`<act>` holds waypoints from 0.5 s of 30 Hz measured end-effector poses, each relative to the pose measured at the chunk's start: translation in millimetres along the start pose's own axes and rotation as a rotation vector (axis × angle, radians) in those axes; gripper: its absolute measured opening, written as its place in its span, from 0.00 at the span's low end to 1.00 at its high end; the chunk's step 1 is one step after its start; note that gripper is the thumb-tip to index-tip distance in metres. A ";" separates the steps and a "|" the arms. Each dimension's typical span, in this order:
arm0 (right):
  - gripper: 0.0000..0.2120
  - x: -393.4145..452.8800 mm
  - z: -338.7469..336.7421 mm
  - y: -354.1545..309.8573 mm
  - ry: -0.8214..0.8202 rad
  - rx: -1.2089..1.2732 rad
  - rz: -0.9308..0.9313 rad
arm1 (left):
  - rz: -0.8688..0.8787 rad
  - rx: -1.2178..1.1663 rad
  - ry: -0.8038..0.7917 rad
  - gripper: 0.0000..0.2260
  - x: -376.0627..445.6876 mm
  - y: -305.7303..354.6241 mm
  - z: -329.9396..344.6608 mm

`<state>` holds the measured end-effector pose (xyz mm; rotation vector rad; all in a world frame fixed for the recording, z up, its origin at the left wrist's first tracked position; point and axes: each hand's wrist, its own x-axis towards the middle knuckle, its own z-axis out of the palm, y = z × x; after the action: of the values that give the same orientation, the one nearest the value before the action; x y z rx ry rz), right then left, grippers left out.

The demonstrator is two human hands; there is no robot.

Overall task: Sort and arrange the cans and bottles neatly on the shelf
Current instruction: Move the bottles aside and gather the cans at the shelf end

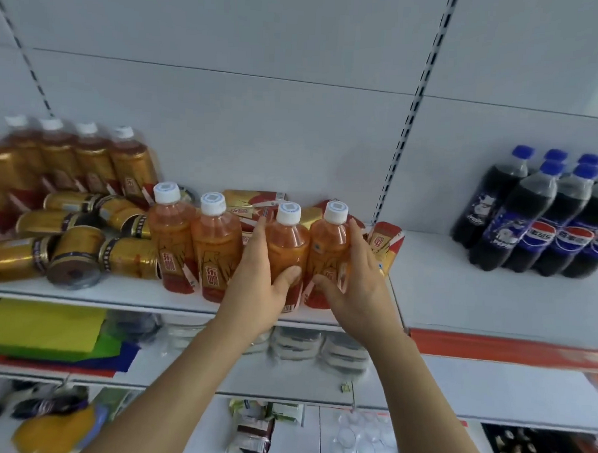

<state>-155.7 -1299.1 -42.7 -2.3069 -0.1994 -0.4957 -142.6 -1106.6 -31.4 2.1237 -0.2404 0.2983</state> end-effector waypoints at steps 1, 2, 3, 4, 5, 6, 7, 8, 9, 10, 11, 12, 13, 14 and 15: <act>0.47 0.5 -0.6 1.1 -0.009 -0.021 -0.013 | -0.004 0.013 0.015 0.44 -1.5 1.2 0.2; 0.48 1.2 -0.9 1.7 -0.013 -0.040 -0.021 | -0.007 0.034 0.026 0.45 -2.8 1.2 -0.1; 0.48 0.7 -0.5 1.8 -0.013 -0.061 -0.025 | -0.011 0.066 0.032 0.47 -4.6 0.4 -0.5; 0.49 -0.1 0.0 2.0 -0.012 -0.085 -0.028 | -0.017 0.108 0.029 0.48 -6.9 -0.4 -1.0; 0.49 -0.3 -0.1 2.7 -0.012 -0.106 -0.035 | -0.026 0.156 0.022 0.50 -9.3 -1.1 -1.0; 0.49 -0.5 -0.8 3.4 -0.018 -0.125 -0.043 | -0.035 0.211 0.018 0.50 -13.0 -1.7 -0.2; 0.50 -0.7 -1.7 3.5 -0.021 -0.140 -0.051 | -0.037 0.264 0.020 0.51 -16.5 -2.1 1.6; 0.50 -0.7 -2.8 3.5 -0.020 -0.154 -0.057 | -0.032 0.311 0.028 0.50 -19.4 -2.1 3.6; 0.50 -0.8 -3.4 3.6 -0.019 -0.170 -0.061 | -0.026 0.348 0.040 0.50 -21.6 -1.7 4.6; 0.50 -1.6 -3.3 3.7 -0.016 -0.192 -0.062 | -0.019 0.378 0.054 0.50 -23.7 -0.8 4.7; 0.49 -3.2 -2.3 3.6 -0.004 -0.222 -0.064 | -0.006 0.409 0.077 0.49 -26.2 0.3 4.2; 0.48 -5.3 -1.1 3.1 0.021 -0.254 -0.068 | 0.013 0.445 0.108 0.48 -29.2 2.0 3.0; 0.46 -7.4 0.0 1.6 0.057 -0.283 -0.073 | 0.036 0.486 0.143 0.46 -32.7 4.5 0.8; 0.44 -8.9 1.1 -0.8 0.102 -0.303 -0.081 | 0.061 0.524 0.178 0.43 -35.9 7.5 -2.0; 0.42 -9.9 2.2 -3.8 0.155 -0.309 -0.096 | 0.092 0.552 0.210 0.39 -38.6 10.2 -5.2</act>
<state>-165.2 -1294.8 -45.7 -2.5516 -0.1681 -0.7996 -182.8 -1105.6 -32.3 2.6009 -0.1420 0.7036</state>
